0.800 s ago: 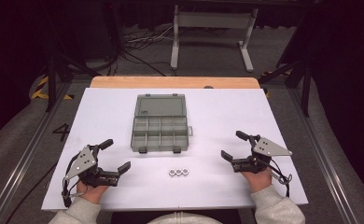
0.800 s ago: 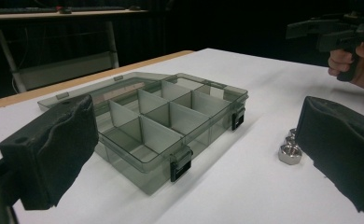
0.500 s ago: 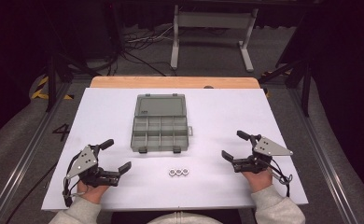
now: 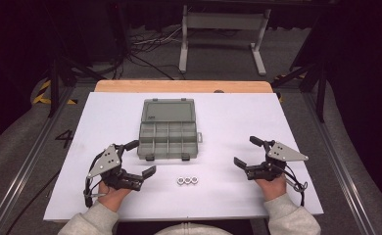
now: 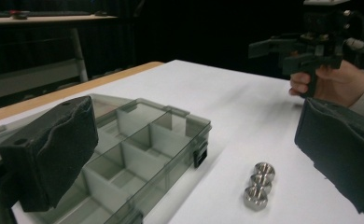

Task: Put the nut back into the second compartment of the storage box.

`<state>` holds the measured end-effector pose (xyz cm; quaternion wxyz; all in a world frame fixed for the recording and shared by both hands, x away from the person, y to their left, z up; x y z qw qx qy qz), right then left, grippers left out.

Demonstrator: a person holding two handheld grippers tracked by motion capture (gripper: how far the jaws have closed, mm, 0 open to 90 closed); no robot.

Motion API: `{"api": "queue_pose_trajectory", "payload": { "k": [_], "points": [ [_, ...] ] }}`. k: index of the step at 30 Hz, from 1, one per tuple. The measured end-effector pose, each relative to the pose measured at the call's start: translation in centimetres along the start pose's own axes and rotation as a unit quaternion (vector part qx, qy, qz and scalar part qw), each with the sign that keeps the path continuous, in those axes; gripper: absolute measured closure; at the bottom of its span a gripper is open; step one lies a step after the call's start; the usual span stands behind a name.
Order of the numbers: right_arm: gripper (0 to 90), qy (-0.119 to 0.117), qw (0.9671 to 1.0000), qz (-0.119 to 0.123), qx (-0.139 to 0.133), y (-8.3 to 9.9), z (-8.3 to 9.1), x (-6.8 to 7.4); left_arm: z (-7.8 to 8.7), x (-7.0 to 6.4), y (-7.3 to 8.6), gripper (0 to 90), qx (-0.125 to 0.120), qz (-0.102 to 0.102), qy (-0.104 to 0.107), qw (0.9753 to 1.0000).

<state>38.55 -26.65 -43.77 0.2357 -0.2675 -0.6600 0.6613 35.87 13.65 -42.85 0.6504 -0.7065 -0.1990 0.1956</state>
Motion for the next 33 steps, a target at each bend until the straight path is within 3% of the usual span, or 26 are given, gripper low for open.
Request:
{"api": "queue_pose_trajectory", "payload": {
  "k": [5, 7, 11, 16, 20, 21, 23, 25, 28, 33],
  "points": [
    [2.2, -0.005, 1.0, 0.003, 0.0, 0.0, -0.1, 0.1, -1.9, -0.7, -0.7, 0.4, -0.003, 0.002, 0.024, 0.9997],
    [2.2, -0.005, 1.0, 0.004, -0.002, -0.1, 0.0, 0.1, -2.9, -1.1, -0.9, 1.3, 0.002, 0.009, 0.046, 0.9989],
    [1.8, -0.004, 1.0, 0.003, -0.004, -0.1, 0.0, 0.1, -4.7, -2.1, -1.1, 1.2, 0.016, -0.001, 0.066, 0.9977],
    [1.3, -0.004, 1.0, 0.0, -0.004, -0.1, 0.1, 0.0, -6.2, -3.0, -1.7, 2.6, 0.055, -0.011, 0.085, 0.9948],
    [1.3, -0.004, 1.0, -0.002, -0.003, -0.1, 0.2, -0.1, -7.4, -3.6, -2.3, 2.3, 0.115, -0.051, 0.092, 0.9878],
    [1.3, -0.004, 1.0, -0.002, -0.003, -0.1, 0.2, -0.1, -7.4, -3.6, -2.3, 2.5, 0.115, -0.051, 0.092, 0.9878],
    [1.3, -0.005, 1.0, -0.006, -0.002, -0.1, 0.2, -0.1, -7.9, -3.7, -2.4, 2.4, 0.156, -0.067, 0.103, 0.9801],
    [1.2, -0.005, 1.0, -0.005, -0.003, -0.1, 0.2, -0.1, -8.4, -3.8, -2.4, 3.8, 0.197, -0.076, 0.113, 0.9709],
    [1.0, -0.005, 1.0, -0.009, 0.0, -0.1, 0.2, -0.1, -8.9, -3.9, -2.5, 3.6, 0.23, -0.089, 0.121, 0.9615],
    [1.0, -0.005, 0.9999, -0.01, 0.0, 0.0, 0.3, -0.2, -9.7, -4.0, -2.4, 4.1, 0.298, -0.099, 0.132, 0.9404]
  ]
}}
Point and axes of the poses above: each handheld gripper's, and its own axes: z roughly backward along the jaws, y roughly out of its underside, x roughly to its left, the point moved 4 cm from there along -z, roughly forward along the jaws, and after that the axes turned 12 degrees about -x, right-handed, at the moved point
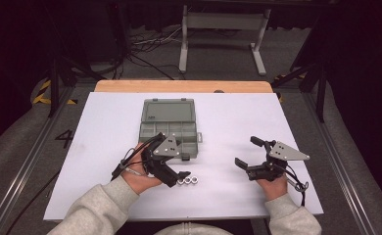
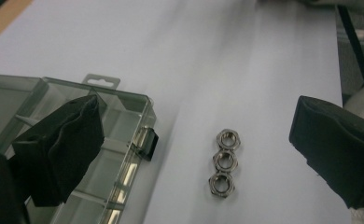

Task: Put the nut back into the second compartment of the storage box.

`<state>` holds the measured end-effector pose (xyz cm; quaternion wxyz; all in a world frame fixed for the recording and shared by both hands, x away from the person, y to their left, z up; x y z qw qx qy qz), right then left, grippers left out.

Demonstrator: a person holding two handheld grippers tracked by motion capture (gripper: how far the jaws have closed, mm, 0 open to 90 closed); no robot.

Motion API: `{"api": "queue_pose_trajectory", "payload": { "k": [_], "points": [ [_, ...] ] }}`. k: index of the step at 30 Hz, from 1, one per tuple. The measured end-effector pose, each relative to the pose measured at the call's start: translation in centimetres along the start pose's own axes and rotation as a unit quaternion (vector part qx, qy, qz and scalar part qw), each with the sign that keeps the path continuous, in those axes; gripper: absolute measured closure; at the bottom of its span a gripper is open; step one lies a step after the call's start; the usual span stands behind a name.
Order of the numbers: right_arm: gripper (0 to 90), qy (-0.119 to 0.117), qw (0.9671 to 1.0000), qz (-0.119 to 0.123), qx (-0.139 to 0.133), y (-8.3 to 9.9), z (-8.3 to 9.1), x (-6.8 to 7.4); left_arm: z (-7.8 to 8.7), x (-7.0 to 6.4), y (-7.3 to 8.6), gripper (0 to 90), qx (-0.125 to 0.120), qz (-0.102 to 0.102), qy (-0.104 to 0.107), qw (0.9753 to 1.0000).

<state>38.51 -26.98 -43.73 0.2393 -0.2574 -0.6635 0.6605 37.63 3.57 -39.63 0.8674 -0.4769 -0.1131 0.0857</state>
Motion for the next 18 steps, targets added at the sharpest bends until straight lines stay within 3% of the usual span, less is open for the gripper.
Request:
{"api": "queue_pose_trajectory", "payload": {
  "k": [2, 3, 4, 6, 9, 10, 11, 13, 14, 15, 17, 18],
  "points": [
    [1.0, 0.0, 1.0, 0.0, 0.0, 0.0, 0.0, 0.0, -0.3, 0.1, -0.1, 4.4, 0.028, -0.006, 0.006, 0.9996],
    [1.0, 0.0, 1.0, -0.001, 0.0, 0.0, 0.1, 0.0, -0.3, 0.1, -0.1, 4.5, 0.028, -0.006, 0.006, 0.9996],
    [1.0, 0.0, 1.0, -0.001, 0.001, 0.0, 0.1, 0.0, -0.5, 0.1, -0.2, 4.5, 0.051, -0.007, 0.012, 0.9986],
    [1.0, 0.0, 1.0, -0.004, 0.003, 0.0, 0.1, -0.1, -0.8, 0.1, -0.2, 4.5, 0.072, -0.011, 0.019, 0.9972],
    [1.0, 0.002, 1.0, -0.005, 0.006, 0.1, 0.1, -0.1, -1.1, 0.2, -0.3, 4.9, 0.091, -0.014, 0.022, 0.9955],
    [1.0, 0.004, 1.0, -0.003, 0.005, 0.1, 0.1, -0.2, -1.4, 0.2, -0.3, 5.1, 0.111, -0.015, 0.027, 0.9933],
    [1.0, 0.005, 1.0, -0.001, 0.004, 0.0, 0.1, -0.2, -1.4, 0.2, -0.3, 5.3, 0.111, -0.015, 0.027, 0.9933],
    [1.0, 0.005, 1.0, 0.0, 0.003, 0.0, 0.2, -0.2, -1.8, 0.1, -0.2, 6.0, 0.133, -0.017, 0.033, 0.9904],
    [1.0, 0.005, 1.0, 0.0, 0.003, 0.0, 0.2, -0.2, -2.3, 0.1, 0.0, 6.3, 0.155, -0.019, 0.042, 0.9868],
    [1.0, 0.005, 1.0, 0.0, 0.003, 0.0, 0.2, -0.2, -2.3, 0.1, 0.0, 6.4, 0.155, -0.019, 0.042, 0.9868],
    [1.0, 0.006, 1.0, 0.002, 0.006, 0.0, 0.2, -0.2, -3.0, 0.1, 0.5, 7.7, 0.177, -0.004, 0.061, 0.9823],
    [1.0, 0.006, 1.0, 0.002, 0.006, 0.0, 0.2, -0.2, -3.0, 0.1, 0.5, 8.3, 0.177, -0.004, 0.061, 0.9823]
  ]
}}
Point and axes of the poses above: each handheld gripper's, and its own axes: z roughly backward along the jaws, y roughly out of its underside, x roughly to its left, the point moved 4 cm from there along -z, roughly forward along the jaws, and after that the axes turned 12 degrees about -x, right-handed, at the moved point
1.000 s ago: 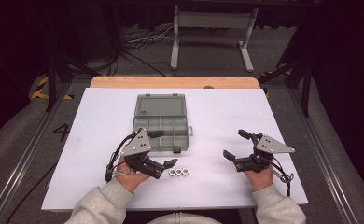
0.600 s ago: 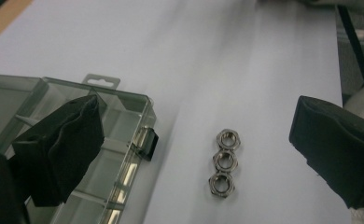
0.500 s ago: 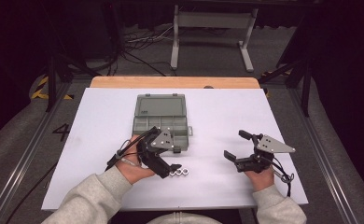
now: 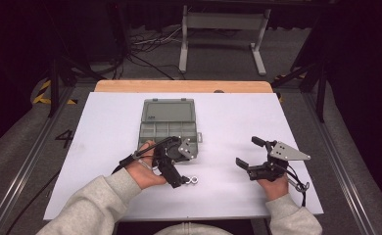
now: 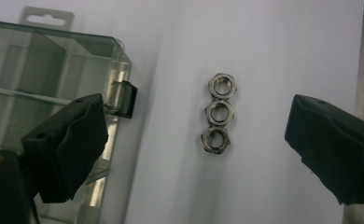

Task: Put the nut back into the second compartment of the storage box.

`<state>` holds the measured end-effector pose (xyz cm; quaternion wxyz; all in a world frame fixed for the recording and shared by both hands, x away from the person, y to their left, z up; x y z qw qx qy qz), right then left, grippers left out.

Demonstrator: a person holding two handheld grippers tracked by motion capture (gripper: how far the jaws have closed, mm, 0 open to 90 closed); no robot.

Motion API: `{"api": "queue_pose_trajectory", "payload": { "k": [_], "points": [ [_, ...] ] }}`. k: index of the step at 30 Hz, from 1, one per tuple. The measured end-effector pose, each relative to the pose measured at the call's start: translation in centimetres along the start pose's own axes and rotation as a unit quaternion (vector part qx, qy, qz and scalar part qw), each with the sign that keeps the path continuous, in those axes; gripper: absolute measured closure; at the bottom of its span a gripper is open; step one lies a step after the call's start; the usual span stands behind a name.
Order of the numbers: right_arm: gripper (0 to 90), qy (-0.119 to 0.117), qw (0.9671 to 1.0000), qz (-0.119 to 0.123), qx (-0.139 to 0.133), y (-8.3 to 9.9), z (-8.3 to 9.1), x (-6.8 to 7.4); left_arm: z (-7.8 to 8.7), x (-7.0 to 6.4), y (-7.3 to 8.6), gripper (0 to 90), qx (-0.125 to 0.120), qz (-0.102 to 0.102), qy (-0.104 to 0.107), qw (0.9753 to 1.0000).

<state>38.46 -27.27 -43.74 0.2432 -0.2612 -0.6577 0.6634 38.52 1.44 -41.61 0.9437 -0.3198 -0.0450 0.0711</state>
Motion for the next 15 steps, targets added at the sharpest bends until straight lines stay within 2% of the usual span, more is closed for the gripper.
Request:
{"api": "queue_pose_trajectory", "payload": {
  "k": [1, 3, 5, 9, 10, 12, 15],
  "points": [
    [1.0, 0.001, 1.0, -0.004, 0.001, 0.1, 0.0, -0.1, -0.6, 0.0, 0.2, 9.0, 0.014, 0.003, 0.008, 0.9999],
    [1.0, 0.002, 1.0, -0.006, 0.001, 0.1, 0.0, -0.1, -0.8, 0.0, 0.3, 11.1, 0.02, 0.005, 0.012, 0.9997],
    [1.0, 0.002, 1.0, -0.005, 0.002, 0.0, 0.1, -0.1, -1.5, 0.1, 0.5, 13.8, 0.043, 0.001, 0.019, 0.9989],
    [1.0, 0.002, 1.0, -0.006, 0.003, 0.1, 0.1, -0.1, -2.0, 0.0, 0.7, 19.9, 0.052, 0.002, 0.029, 0.9982],
    [1.0, 0.001, 1.0, -0.006, 0.002, 0.1, 0.1, -0.1, -2.2, -0.1, 0.9, 25.3, 0.058, 0.001, 0.033, 0.9978],
    [1.0, 0.001, 1.0, -0.007, 0.003, 0.1, 0.1, -0.2, -2.5, -0.1, 1.1, 28.4, 0.068, -0.001, 0.04, 0.9969],
    [1.0, 0.001, 1.0, -0.007, 0.004, 0.1, 0.1, -0.2, -2.8, -0.2, 1.3, 31.4, 0.077, 0.002, 0.039, 0.9963]
  ]
}}
Point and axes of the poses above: each handheld gripper's, and its own axes: z roughly backward along the jaws, y roughly out of its underside, x roughly to its left, the point moved 4 cm from there along -z, roughly forward along the jaws, and after that the axes turned 12 degrees about -x, right-handed, at the moved point
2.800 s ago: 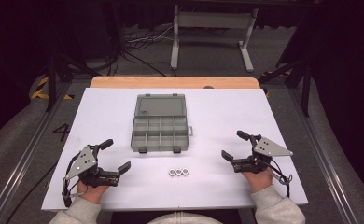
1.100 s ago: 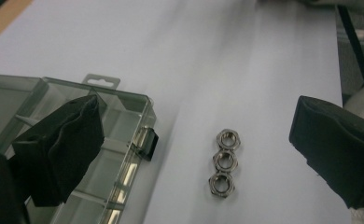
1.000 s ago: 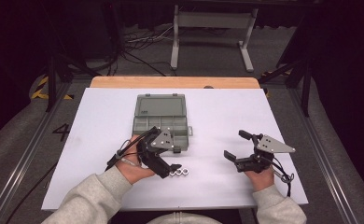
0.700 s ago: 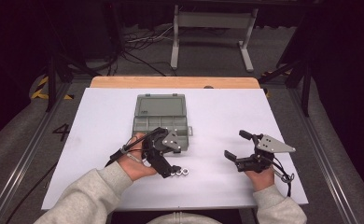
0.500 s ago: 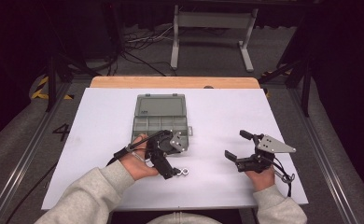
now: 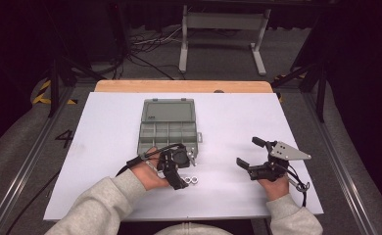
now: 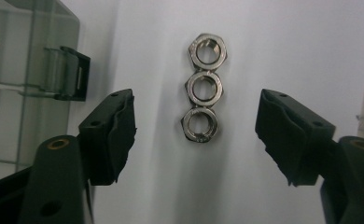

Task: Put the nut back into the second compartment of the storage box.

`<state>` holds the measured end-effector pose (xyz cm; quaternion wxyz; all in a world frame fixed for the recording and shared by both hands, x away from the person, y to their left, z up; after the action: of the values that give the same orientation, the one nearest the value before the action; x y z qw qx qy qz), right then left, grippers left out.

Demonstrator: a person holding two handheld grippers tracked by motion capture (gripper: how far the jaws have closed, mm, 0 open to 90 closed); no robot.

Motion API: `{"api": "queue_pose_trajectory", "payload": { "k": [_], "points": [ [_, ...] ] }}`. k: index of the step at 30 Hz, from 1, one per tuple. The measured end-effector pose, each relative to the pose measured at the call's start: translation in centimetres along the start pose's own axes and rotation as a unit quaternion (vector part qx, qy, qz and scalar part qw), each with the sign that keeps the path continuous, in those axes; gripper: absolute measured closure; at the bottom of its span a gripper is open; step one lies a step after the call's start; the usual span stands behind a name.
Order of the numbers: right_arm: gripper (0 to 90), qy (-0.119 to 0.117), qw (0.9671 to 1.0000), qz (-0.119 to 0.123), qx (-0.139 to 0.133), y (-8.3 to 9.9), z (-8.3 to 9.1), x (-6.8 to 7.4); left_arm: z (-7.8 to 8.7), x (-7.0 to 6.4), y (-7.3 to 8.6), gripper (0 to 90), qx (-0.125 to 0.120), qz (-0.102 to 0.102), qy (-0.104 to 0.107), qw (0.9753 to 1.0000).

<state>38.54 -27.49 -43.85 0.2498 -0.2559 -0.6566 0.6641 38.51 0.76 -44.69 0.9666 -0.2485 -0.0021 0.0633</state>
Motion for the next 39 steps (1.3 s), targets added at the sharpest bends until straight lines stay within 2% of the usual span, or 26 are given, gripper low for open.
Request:
{"api": "queue_pose_trajectory", "payload": {
  "k": [2, 5, 6, 8, 10, 11, 13, 15, 17, 20, 22, 23, 26, 28, 30, 33, 39],
  "points": [
    [1.0, -0.001, 1.0, 0.0, -0.001, 0.0, 0.0, 0.0, -0.4, 0.1, 0.2, 34.0, 0.006, -0.002, 0.005, 1.0],
    [1.0, -0.002, 1.0, -0.003, -0.002, 0.0, 0.0, 0.0, -0.7, 0.0, 0.4, 40.1, 0.015, 0.006, 0.008, 0.9998],
    [1.0, -0.003, 1.0, -0.005, -0.004, 0.0, 0.0, 0.0, -0.7, 0.0, 0.5, 44.1, 0.019, 0.0, 0.009, 0.9998],
    [1.0, -0.003, 1.0, -0.006, -0.003, 0.0, 0.0, 0.0, -1.0, -0.1, 0.6, 51.3, 0.023, 0.002, 0.011, 0.9997],
    [1.0, -0.003, 1.0, -0.005, -0.003, 0.0, 0.0, 0.0, -1.2, -0.1, 0.7, 55.2, 0.027, -0.003, 0.008, 0.9996],
    [1.0, -0.002, 1.0, -0.004, -0.002, 0.0, 0.0, 0.0, -1.2, -0.2, 0.7, 55.7, 0.037, -0.003, 0.008, 0.9993],
    [1.0, -0.005, 1.0, -0.006, -0.004, 0.0, 0.0, 0.0, -1.3, -0.2, 0.8, 56.4, 0.038, -0.004, 0.003, 0.9993],
    [1.0, -0.005, 0.9999, -0.008, -0.004, 0.0, 0.1, 0.0, -1.2, -0.2, 0.8, 59.9, 0.039, -0.007, 0.007, 0.9992],
    [1.1, -0.004, 0.9999, -0.008, -0.004, 0.0, 0.1, 0.0, -1.2, -0.3, 0.8, 66.7, 0.04, -0.01, 0.006, 0.9991],
    [1.1, -0.004, 0.9999, -0.009, -0.002, 0.0, 0.1, 0.0, -1.1, -0.4, 0.8, 67.3, 0.046, -0.015, 0.004, 0.9988],
    [1.2, -0.004, 1.0, -0.008, -0.002, 0.0, 0.1, 0.0, -1.0, -0.6, 0.9, 69.5, 0.039, -0.014, 0.002, 0.9991],
    [1.2, -0.004, 1.0, -0.008, -0.002, 0.0, 0.1, 0.0, -0.8, -0.6, 0.8, 69.5, 0.043, -0.015, 0.008, 0.9989],
    [1.2, -0.004, 0.9999, -0.009, -0.001, 0.0, 0.0, 0.0, 0.2, -0.6, 0.5, 69.5, 0.042, -0.019, 0.005, 0.9989],
    [1.2, -0.005, 1.0, -0.008, -0.001, 0.0, 0.0, 0.0, 1.1, -0.5, 0.1, 69.5, 0.033, -0.021, 0.005, 0.9992],
    [1.2, -0.005, 1.0, -0.008, 0.0, 0.0, 0.0, 0.0, 1.9, -0.2, -0.2, 69.5, 0.025, -0.024, -0.002, 0.9994],
    [1.2, -0.005, 1.0, -0.009, 0.0, 0.1, 0.0, 0.0, 3.5, 0.7, -0.6, 69.5, 0.012, -0.018, -0.018, 0.9996],
    [1.2, -0.005, 1.0, -0.009, 0.0, 0.1, 0.0, -0.1, 5.5, 2.2, -0.9, 69.5, -0.009, -0.004, -0.045, 0.9989]
  ]
}}
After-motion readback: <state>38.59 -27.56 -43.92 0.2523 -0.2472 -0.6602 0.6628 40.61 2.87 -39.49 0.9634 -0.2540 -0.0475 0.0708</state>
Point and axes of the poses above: each handheld gripper's, and its own axes: z roughly backward along the jaws, y roughly out of its underside, x roughly to its left, the point moved 4 cm from there along -z, roughly forward along the jaws, and after that the axes turned 12 degrees about -x, right-handed, at the moved point
